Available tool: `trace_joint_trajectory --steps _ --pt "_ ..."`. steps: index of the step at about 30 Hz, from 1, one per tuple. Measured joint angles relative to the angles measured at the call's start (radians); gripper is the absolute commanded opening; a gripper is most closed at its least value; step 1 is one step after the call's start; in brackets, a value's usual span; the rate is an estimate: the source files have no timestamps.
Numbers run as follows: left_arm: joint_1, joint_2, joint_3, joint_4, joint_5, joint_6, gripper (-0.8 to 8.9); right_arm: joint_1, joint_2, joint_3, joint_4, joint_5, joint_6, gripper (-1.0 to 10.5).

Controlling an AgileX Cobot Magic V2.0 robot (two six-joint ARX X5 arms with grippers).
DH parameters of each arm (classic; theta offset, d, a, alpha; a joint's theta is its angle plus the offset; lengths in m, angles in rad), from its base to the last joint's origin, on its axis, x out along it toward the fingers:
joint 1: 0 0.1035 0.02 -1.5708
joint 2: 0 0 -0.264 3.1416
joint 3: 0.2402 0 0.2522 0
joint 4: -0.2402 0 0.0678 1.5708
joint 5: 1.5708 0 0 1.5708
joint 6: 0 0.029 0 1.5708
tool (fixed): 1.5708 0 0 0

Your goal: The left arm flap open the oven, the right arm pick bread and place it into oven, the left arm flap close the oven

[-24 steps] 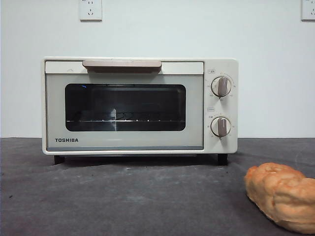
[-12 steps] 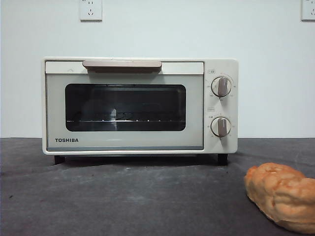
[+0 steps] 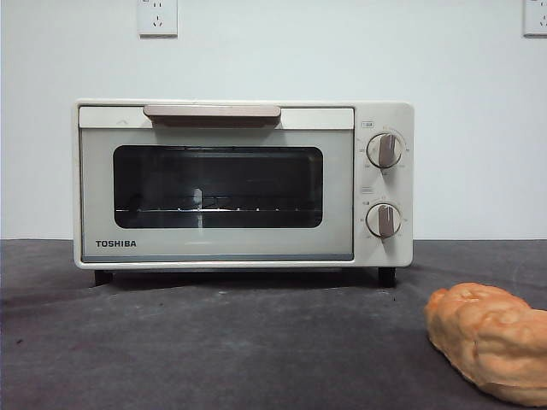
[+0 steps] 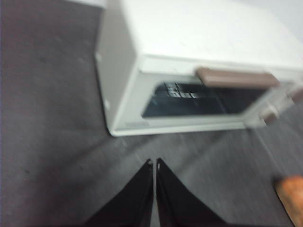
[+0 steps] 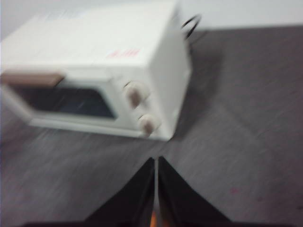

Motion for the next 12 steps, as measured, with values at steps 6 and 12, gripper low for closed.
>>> trace_joint_trajectory --steps 6,12 --pt "-0.037 0.081 0.080 -0.133 0.062 0.098 0.16 0.025 0.111 0.088 -0.191 -0.055 -0.087 0.1" --pt "-0.064 0.086 0.091 -0.166 0.072 0.131 0.16 0.048 0.121 0.089 -0.232 -0.053 -0.109 0.2"
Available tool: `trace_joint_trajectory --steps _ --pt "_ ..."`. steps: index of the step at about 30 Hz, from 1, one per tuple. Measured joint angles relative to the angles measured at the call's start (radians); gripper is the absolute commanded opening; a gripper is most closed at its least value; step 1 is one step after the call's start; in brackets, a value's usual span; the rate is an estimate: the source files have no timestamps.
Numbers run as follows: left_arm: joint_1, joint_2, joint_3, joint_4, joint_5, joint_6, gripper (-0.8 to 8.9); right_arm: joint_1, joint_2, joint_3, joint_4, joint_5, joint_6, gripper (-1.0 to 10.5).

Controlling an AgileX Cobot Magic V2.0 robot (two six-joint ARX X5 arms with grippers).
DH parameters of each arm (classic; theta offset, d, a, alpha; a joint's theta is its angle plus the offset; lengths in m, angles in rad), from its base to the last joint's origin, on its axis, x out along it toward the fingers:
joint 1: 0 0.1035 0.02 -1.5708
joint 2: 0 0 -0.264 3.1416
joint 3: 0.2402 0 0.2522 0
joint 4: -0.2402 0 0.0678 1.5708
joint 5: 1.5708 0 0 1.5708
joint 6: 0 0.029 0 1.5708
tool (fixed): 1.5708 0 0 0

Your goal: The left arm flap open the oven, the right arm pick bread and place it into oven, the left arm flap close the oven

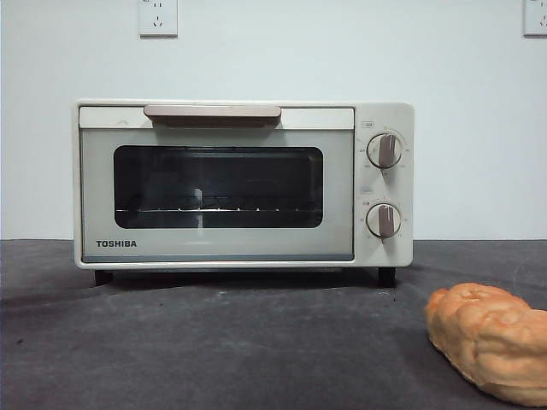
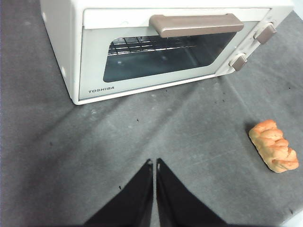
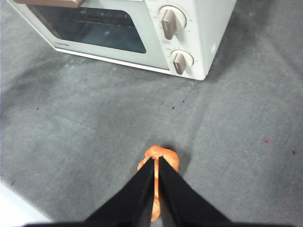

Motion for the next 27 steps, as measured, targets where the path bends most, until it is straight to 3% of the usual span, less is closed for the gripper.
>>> trace_joint_trajectory --steps 5,6,18,27 --pt "0.000 0.000 0.000 0.000 0.000 0.008 0.16 0.000 0.000 0.000 0.000 0.000 0.000 4.2" --pt "0.000 0.000 0.000 0.000 0.000 0.008 0.16 0.000 0.000 0.000 0.000 0.000 0.001 4.5" --pt "0.000 0.000 0.000 0.000 0.000 0.008 0.16 0.051 0.028 -0.003 -0.031 0.020 0.060 4.5" --pt "0.000 0.000 0.000 0.000 0.000 0.008 0.16 0.208 0.049 -0.205 0.132 0.098 0.195 4.6"
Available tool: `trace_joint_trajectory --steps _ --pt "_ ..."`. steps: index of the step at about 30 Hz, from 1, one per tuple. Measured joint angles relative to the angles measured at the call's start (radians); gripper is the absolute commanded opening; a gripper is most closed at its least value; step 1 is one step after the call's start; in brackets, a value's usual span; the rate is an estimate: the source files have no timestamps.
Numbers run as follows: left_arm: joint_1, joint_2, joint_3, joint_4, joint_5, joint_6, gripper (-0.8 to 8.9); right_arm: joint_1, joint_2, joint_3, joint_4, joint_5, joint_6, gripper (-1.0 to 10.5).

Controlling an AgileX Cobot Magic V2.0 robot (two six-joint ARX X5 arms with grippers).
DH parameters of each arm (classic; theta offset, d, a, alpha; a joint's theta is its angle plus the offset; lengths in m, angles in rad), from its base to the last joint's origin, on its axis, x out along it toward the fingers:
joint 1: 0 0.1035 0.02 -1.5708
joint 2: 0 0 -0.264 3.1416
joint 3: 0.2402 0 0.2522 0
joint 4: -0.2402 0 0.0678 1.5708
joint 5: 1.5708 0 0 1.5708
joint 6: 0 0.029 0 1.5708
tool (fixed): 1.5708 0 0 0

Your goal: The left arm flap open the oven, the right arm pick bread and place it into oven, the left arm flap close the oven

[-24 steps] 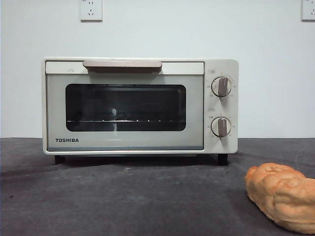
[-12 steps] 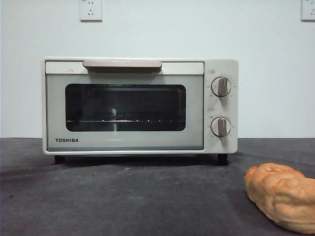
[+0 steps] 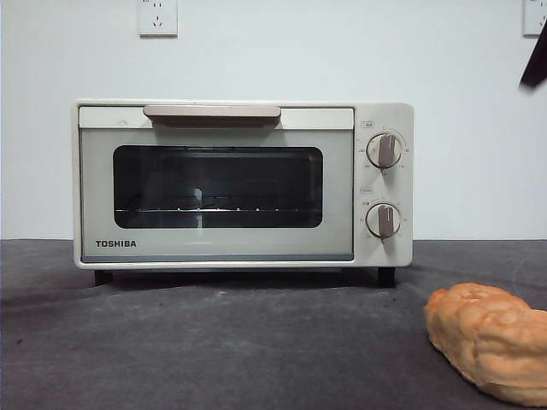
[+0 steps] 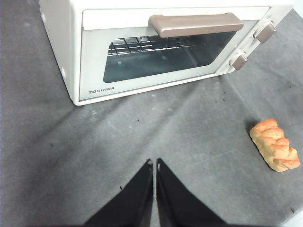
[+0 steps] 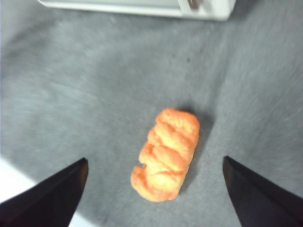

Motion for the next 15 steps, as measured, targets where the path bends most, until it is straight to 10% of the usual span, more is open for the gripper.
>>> trace_joint_trajectory --steps 15 --pt "0.000 0.000 0.000 0.000 0.000 0.000 0.16 0.362 0.156 -0.192 0.311 0.374 0.241 4.6"
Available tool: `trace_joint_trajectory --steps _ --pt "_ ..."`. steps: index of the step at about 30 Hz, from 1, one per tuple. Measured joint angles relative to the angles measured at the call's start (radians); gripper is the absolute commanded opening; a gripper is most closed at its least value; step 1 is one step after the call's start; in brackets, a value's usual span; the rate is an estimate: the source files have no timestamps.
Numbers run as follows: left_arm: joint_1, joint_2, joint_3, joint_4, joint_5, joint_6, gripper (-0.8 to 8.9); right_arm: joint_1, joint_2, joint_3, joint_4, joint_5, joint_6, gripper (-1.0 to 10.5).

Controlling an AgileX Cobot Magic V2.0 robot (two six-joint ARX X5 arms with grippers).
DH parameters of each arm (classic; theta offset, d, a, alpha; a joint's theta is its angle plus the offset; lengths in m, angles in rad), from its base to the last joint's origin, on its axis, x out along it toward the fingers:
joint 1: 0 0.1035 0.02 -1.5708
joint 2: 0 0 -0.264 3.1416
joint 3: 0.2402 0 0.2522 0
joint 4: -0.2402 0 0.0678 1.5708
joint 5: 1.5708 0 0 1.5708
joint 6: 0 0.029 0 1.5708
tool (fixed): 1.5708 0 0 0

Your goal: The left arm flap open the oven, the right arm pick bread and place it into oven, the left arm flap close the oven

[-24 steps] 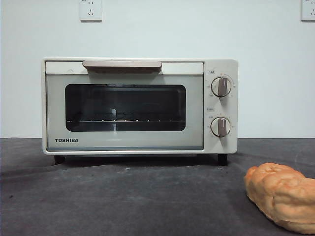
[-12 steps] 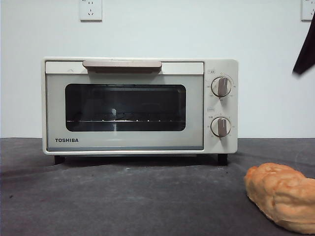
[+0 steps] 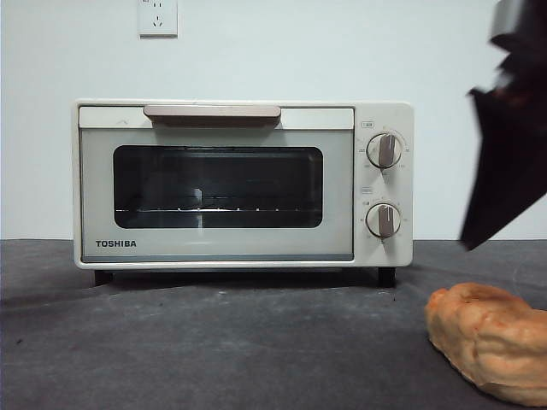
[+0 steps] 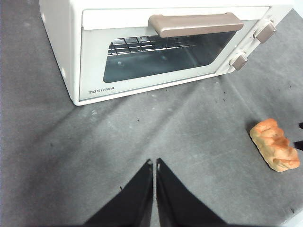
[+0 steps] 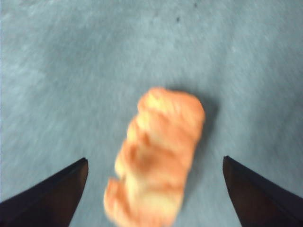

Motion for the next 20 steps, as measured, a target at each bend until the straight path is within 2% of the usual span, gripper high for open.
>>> trace_joint_trajectory --steps 4,12,17,20 --pt "0.000 0.000 0.000 0.000 0.000 0.000 0.16 0.039 0.100 0.000 0.067 0.071 0.022 4.6" --pt "0.000 0.000 0.000 0.000 0.000 0.000 0.16 0.047 0.251 0.000 0.165 0.105 0.037 4.5" --pt "0.000 0.000 0.000 0.000 0.000 0.000 0.16 0.047 0.301 0.000 0.166 0.104 0.041 3.9" --pt "0.000 0.000 0.000 0.000 0.000 0.000 0.16 0.051 0.309 0.000 0.171 0.101 0.044 2.8"
